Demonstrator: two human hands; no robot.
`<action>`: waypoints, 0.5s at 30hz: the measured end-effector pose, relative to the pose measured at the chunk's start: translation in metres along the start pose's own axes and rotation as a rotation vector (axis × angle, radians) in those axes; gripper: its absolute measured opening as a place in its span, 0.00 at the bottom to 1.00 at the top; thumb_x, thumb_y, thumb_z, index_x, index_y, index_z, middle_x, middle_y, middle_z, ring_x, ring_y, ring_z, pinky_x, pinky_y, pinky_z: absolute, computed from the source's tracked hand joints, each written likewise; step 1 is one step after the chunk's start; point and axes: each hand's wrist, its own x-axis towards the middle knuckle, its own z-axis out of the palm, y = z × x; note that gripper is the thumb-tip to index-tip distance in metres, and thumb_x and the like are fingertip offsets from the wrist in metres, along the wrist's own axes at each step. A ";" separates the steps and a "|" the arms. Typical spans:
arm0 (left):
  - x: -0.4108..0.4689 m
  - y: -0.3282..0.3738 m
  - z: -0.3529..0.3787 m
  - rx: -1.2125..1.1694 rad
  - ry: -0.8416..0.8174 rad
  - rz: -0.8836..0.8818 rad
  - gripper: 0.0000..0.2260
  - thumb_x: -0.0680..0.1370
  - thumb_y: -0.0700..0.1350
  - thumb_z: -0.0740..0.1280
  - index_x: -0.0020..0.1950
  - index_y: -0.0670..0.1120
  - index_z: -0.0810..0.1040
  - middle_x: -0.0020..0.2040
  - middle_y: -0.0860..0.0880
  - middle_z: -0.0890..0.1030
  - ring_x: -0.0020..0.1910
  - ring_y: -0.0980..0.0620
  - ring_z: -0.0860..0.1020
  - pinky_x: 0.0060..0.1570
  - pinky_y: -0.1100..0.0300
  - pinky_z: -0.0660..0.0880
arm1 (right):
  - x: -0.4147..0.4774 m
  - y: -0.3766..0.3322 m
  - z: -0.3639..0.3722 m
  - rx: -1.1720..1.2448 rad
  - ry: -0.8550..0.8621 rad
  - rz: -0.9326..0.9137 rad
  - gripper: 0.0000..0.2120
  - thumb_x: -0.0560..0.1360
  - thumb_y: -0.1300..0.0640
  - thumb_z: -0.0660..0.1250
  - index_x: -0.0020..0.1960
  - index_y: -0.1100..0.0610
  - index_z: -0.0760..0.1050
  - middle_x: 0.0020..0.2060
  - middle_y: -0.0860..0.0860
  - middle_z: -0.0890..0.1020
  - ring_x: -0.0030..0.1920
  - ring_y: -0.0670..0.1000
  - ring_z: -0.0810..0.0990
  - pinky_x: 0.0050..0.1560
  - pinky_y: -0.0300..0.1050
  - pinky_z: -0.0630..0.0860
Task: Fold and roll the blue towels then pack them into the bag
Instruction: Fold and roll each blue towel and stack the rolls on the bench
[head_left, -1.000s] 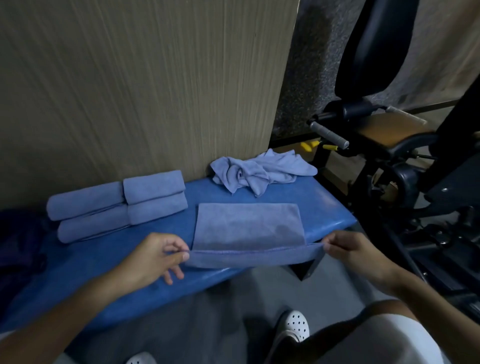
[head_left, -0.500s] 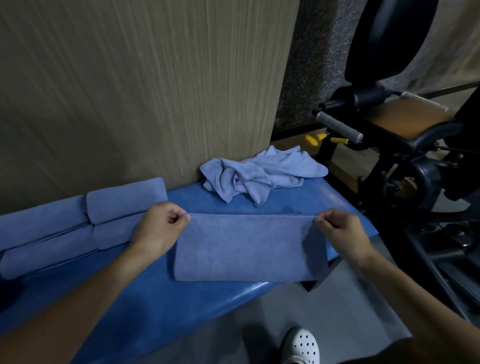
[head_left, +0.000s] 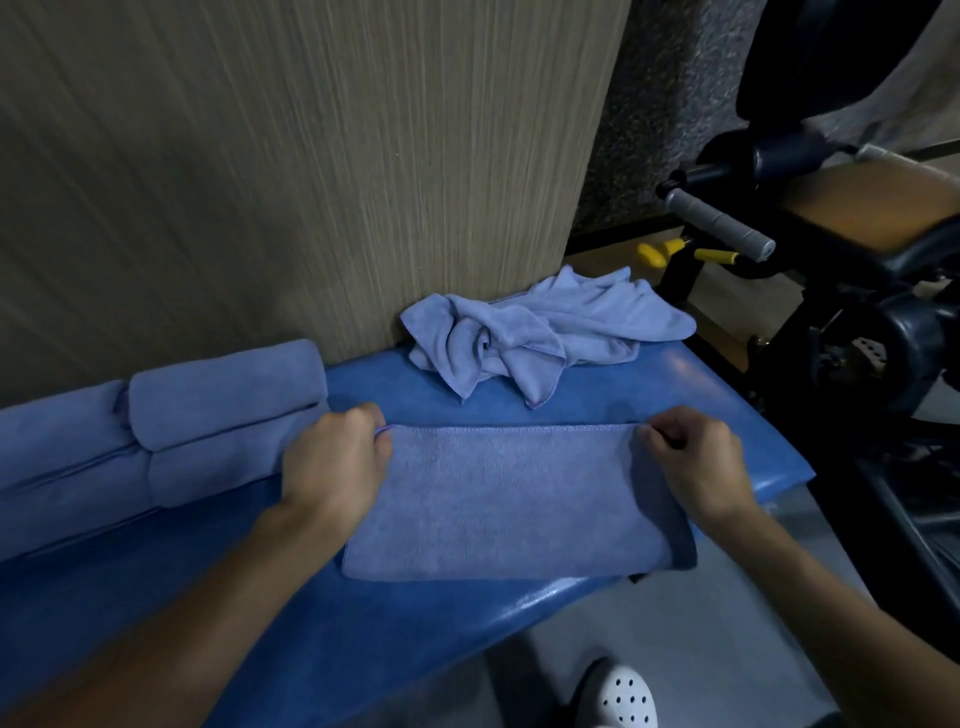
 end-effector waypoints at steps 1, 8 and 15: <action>0.001 0.001 0.000 0.026 0.000 0.008 0.11 0.80 0.46 0.64 0.38 0.47 0.71 0.29 0.52 0.71 0.31 0.49 0.71 0.30 0.55 0.68 | 0.000 0.000 0.000 -0.002 0.010 -0.002 0.05 0.75 0.57 0.70 0.41 0.56 0.79 0.33 0.45 0.79 0.35 0.41 0.74 0.33 0.34 0.65; 0.002 -0.004 0.004 0.091 0.004 0.073 0.09 0.79 0.44 0.65 0.41 0.43 0.73 0.34 0.47 0.76 0.34 0.46 0.75 0.29 0.53 0.68 | 0.001 0.003 0.003 -0.020 0.016 -0.003 0.05 0.75 0.56 0.71 0.41 0.55 0.79 0.34 0.44 0.79 0.38 0.46 0.77 0.36 0.38 0.67; -0.019 0.008 0.014 0.051 0.164 0.383 0.14 0.78 0.48 0.63 0.56 0.41 0.79 0.54 0.42 0.77 0.49 0.41 0.77 0.44 0.47 0.76 | -0.014 -0.006 0.001 -0.209 0.073 -0.182 0.13 0.75 0.49 0.69 0.56 0.56 0.77 0.52 0.53 0.80 0.55 0.58 0.76 0.53 0.52 0.71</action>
